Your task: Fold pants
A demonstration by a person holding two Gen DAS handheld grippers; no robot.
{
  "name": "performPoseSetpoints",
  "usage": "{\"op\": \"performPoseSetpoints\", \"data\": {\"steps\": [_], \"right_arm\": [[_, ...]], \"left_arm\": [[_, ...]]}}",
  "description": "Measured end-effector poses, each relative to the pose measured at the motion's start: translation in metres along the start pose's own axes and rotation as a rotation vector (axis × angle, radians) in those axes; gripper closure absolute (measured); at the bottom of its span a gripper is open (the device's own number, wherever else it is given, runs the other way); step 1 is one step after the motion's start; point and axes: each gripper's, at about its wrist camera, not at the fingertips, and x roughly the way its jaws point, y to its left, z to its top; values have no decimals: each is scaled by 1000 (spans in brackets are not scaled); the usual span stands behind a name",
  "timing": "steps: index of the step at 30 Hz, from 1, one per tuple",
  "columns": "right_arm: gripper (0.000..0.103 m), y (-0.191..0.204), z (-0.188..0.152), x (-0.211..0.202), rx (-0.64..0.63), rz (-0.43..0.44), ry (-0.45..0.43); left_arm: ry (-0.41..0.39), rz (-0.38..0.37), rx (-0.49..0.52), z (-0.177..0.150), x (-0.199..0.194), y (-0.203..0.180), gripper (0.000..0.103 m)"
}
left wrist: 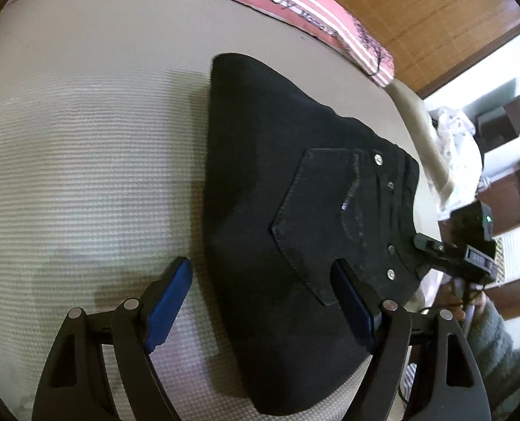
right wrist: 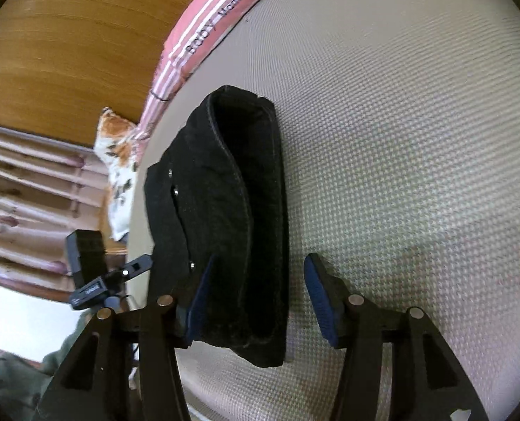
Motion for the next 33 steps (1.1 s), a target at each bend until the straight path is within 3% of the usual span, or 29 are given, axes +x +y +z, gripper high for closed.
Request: {"op": "performPoseSetpoints", "data": {"steps": [9, 15, 17, 24, 33], "right_arm": [[52, 4, 21, 23, 6, 95, 23], [52, 13, 34, 34, -30, 104, 28], [53, 15, 34, 36, -39, 99, 19], [60, 12, 24, 29, -74, 72, -30], [63, 19, 26, 33, -55, 26, -39]], "left_arm": [[4, -58, 7, 13, 7, -3, 22], [-28, -73, -13, 21, 12, -3, 22], [-34, -58, -7, 22, 14, -6, 22], [-60, 128, 104, 15, 22, -29, 34], [-85, 198, 97, 15, 25, -33, 43]]}}
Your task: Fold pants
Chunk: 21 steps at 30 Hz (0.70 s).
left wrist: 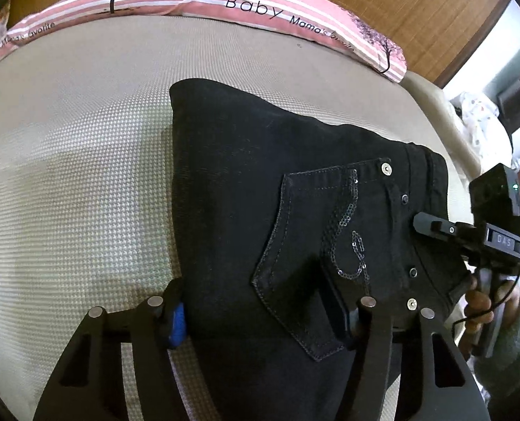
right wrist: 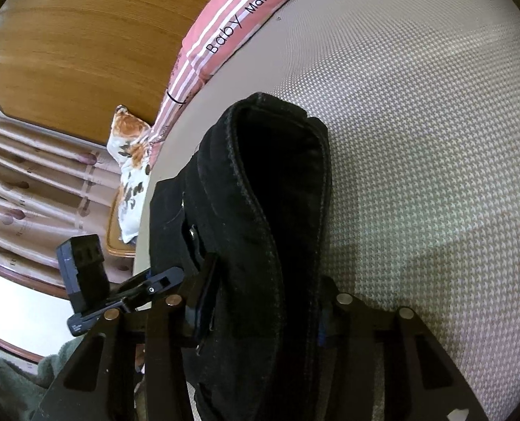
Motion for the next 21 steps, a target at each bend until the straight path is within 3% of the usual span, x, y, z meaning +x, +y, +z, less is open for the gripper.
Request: {"op": "performPoseSetpoints", "data": {"steps": [12, 21], "right_arm": [[74, 34, -7, 0, 12, -127, -85], [79, 62, -6, -6, 4, -129, -114]], "left_arm": [[-16, 17, 1, -1, -12, -1, 67], [-48, 17, 17, -1, -31, -1, 79]]}}
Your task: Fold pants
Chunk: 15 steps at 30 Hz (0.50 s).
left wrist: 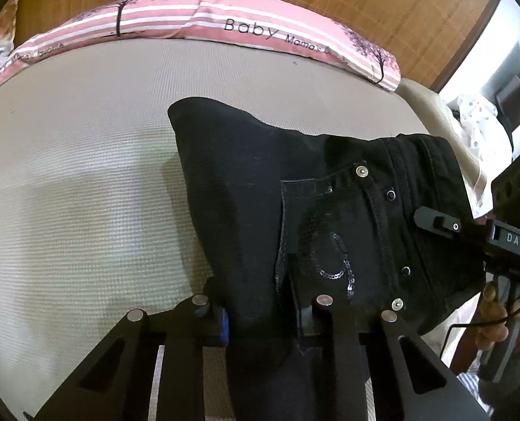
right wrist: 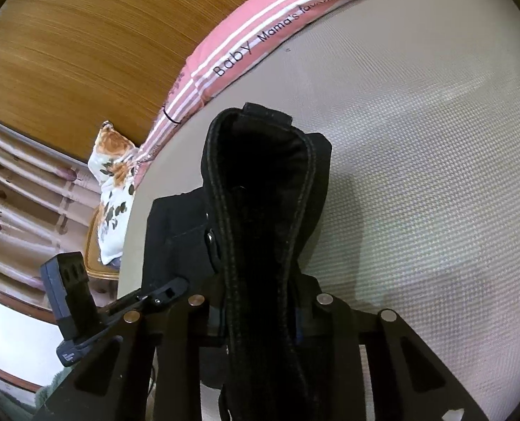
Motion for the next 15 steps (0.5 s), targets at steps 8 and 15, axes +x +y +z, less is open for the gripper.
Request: {"op": "performPoseSetpoints", "data": {"steps": [8, 15], "right_arm": [[80, 19, 5, 19, -9, 37, 21], [80, 43, 34, 50, -24, 82, 29]], "left_arm": [[-29, 27, -26, 6, -16, 26, 80], [-74, 66, -48, 35, -28, 52, 80]]}}
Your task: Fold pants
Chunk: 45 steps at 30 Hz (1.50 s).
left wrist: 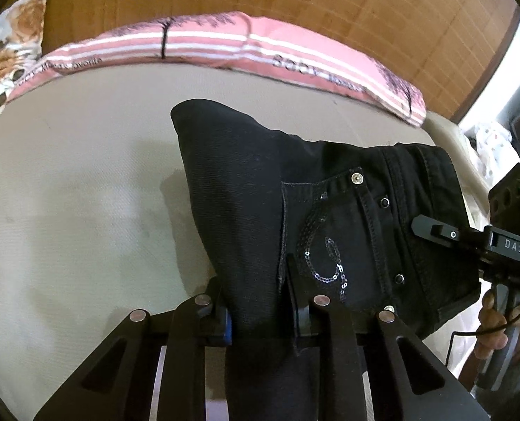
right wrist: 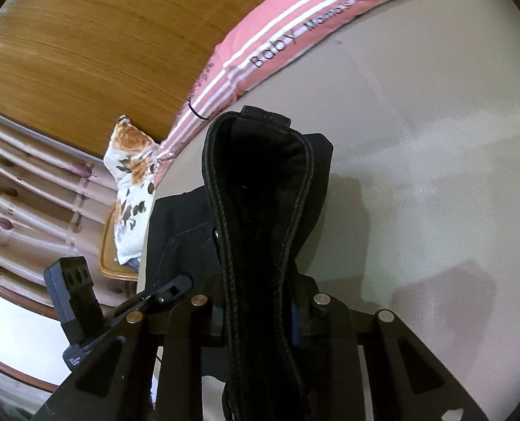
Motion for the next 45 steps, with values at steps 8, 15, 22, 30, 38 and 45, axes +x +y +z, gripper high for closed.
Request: {"op": "performPoseSetpoints", "data": {"steps": [8, 15, 22, 30, 38, 45], "right_arm": [[81, 16, 45, 37, -29, -2, 24], [81, 18, 71, 64, -36, -8, 37], [53, -4, 64, 87, -59, -168, 38], [41, -2, 28, 67, -190, -275, 0], [38, -1, -3, 26, -146, -298, -82], [29, 42, -34, 3, -274, -410, -145]], "left_arm": [[-23, 29, -7, 48, 10, 27, 80], [-27, 34, -29, 70, 22, 45, 80], [-29, 111, -46, 55, 53, 62, 52], [-65, 160, -23, 19, 42, 60, 38], [-101, 271, 2, -9, 11, 40, 37], [-155, 384, 26, -30, -26, 11, 37]]}}
